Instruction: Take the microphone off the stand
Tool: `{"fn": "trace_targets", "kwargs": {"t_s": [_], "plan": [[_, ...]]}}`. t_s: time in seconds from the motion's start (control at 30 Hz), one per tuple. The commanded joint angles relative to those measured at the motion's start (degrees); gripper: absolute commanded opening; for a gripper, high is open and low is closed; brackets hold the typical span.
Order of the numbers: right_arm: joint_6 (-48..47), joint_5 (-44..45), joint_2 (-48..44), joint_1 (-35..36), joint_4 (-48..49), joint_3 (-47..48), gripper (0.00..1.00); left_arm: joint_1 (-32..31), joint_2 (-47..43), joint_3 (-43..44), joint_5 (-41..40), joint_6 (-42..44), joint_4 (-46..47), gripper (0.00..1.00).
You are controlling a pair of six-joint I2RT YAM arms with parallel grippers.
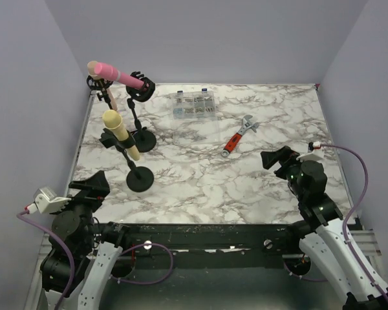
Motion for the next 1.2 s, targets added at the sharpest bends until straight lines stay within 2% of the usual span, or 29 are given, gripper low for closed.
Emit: {"fn": "trace_targets", "kwargs": {"t_s": [0.0, 0.07, 0.17, 0.27, 0.33, 0.4, 0.63, 0.8, 1.03, 1.17], "plan": [[-2.8, -0.7, 1.1, 0.0, -0.9, 1.9, 1.00, -0.4, -14.1, 2.3, -2.8, 3.5, -2.5, 0.99], [-3.8, -5.7, 3.4, 0.0, 1.6, 2.4, 1.00, -0.4, -16.2, 1.8, -0.4, 6.4, -0.4, 0.99], [-5.7, -17.3, 8.0, 0.1, 7.4, 3.6, 1.00, -0.7, -20.8, -0.9, 7.4, 13.1, 6.5, 0.99], [-6.2, -27.1, 16.2, 0.1, 11.5, 6.3, 1.00, -0.7, -21.5, -1.0, 11.7, 16.2, 8.2, 0.99], [-5.6, -31.2, 21.6, 0.8, 14.2, 8.9, 1.00, -0.8, -20.4, -0.7, 12.2, 16.5, 8.0, 0.99], [-5.9, -32.0, 26.2, 4.5, 15.3, 12.2, 1.00, -0.8, -19.6, -0.7, 14.0, 18.0, 8.7, 0.98], [-8.9, -23.1, 36.9, 24.9, 22.5, 23.4, 1.00, -0.8, -19.6, -0.4, 16.7, 20.6, 7.6, 0.98], [-16.3, -10.4, 44.8, 39.8, 24.9, 33.5, 1.00, -0.8, -20.1, 0.1, 18.4, 21.1, 6.8, 0.99], [-26.4, 9.6, 55.7, 53.6, 28.4, 47.9, 1.00, -0.9, -19.6, 0.7, 19.6, 22.2, 6.7, 0.99], [-29.0, 17.0, 63.5, 56.0, 24.9, 58.7, 1.00, -0.8, -19.7, 0.9, 19.1, 22.5, 5.8, 0.99]]}}
